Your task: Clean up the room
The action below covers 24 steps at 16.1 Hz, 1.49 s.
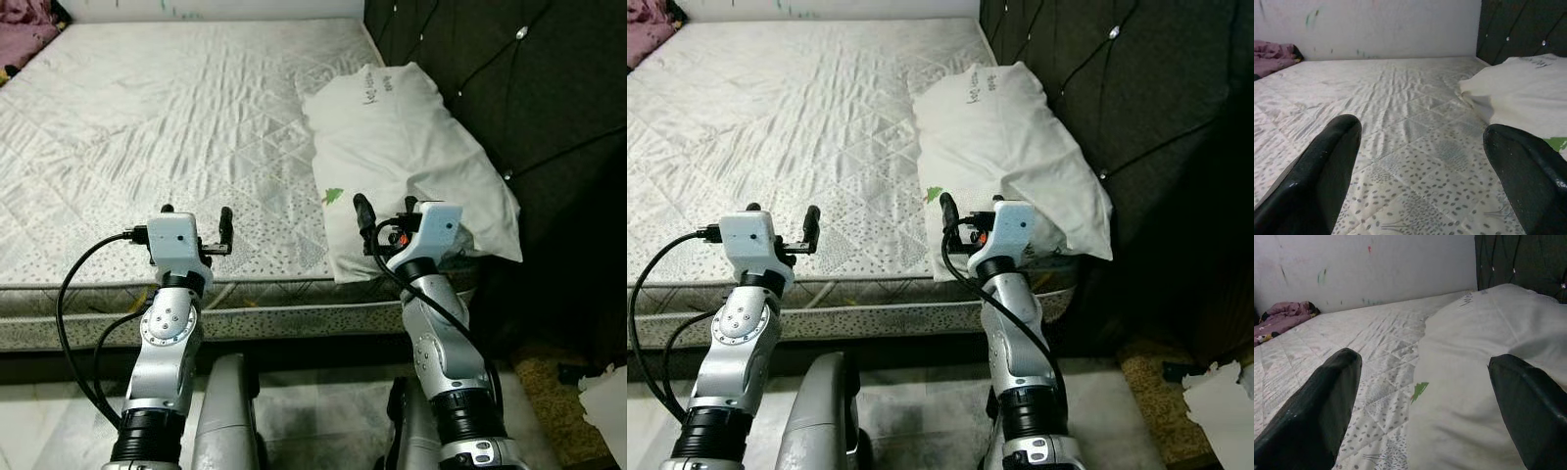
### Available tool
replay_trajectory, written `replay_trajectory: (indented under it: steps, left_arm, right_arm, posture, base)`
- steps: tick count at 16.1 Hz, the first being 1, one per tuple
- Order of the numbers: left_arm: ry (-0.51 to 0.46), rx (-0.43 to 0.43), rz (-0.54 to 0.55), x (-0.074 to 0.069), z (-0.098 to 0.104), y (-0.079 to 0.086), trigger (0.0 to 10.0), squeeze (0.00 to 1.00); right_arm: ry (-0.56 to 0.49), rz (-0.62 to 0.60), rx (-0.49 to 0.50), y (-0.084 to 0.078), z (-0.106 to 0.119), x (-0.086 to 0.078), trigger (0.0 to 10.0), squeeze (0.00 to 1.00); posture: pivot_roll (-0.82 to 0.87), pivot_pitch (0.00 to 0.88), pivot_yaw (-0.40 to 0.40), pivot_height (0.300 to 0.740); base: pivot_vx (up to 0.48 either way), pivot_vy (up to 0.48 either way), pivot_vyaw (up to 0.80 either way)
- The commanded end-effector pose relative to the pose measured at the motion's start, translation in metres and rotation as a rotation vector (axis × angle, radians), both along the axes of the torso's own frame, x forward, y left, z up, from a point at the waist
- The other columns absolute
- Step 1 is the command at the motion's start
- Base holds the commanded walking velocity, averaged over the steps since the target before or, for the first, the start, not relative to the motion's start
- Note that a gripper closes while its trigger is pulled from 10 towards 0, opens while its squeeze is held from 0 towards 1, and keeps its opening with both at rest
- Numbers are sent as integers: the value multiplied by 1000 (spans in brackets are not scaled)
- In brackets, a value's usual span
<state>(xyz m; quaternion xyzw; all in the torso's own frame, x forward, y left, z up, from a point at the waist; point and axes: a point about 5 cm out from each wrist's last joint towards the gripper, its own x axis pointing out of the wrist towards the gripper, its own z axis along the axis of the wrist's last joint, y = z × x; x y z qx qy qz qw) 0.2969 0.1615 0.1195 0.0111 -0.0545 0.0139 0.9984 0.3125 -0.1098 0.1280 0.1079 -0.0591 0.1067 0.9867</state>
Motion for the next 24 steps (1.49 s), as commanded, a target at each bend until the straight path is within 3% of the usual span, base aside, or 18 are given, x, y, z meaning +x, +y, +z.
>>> replay_trajectory:
  steps: [1,10,12,13,16,18,22,24]
  left_arm:
    - [-27,3,-19,3,7,-3,10000,0]
    - [-31,26,21,7,9,-6,10000,0]
    - [-45,39,36,5,10,-1,10000,0]
    - [-44,81,64,-1,8,7,10000,0]
    - [32,97,97,-19,-9,17,10000,0]
    - [42,94,107,-27,-12,19,10000,0]
    - [45,99,101,-30,-12,17,10000,0]
    - [74,78,68,-24,-18,11,10000,0]
  right_arm:
    - [-25,22,9,7,9,0,10000,0]
    - [-5,13,-19,4,9,4,10000,0]
    - [-12,-19,-70,-2,8,3,10000,0]
    - [-14,-71,-150,-12,4,0,10000,0]
    - [64,-183,-211,-36,-14,-11,10000,0]
    - [64,-231,-256,-41,-17,-19,10000,0]
    - [52,-242,-256,-39,-16,-22,10000,0]
    - [102,-308,-262,-46,-25,-28,10000,0]
  posture:
    - [27,0,32,632]
    - [25,0,24,737]
    - [25,0,19,740]
    - [23,0,19,740]
    - [27,0,21,740]
    - [26,0,31,740]
    - [24,0,33,740]
    - [-3,0,43,740]
  base:
    - [0,0,0]
    - [0,0,0]
    - [0,0,0]
    - [0,0,0]
    - [0,0,0]
    - [0,0,0]
    - [0,0,0]
    - [0,0,0]
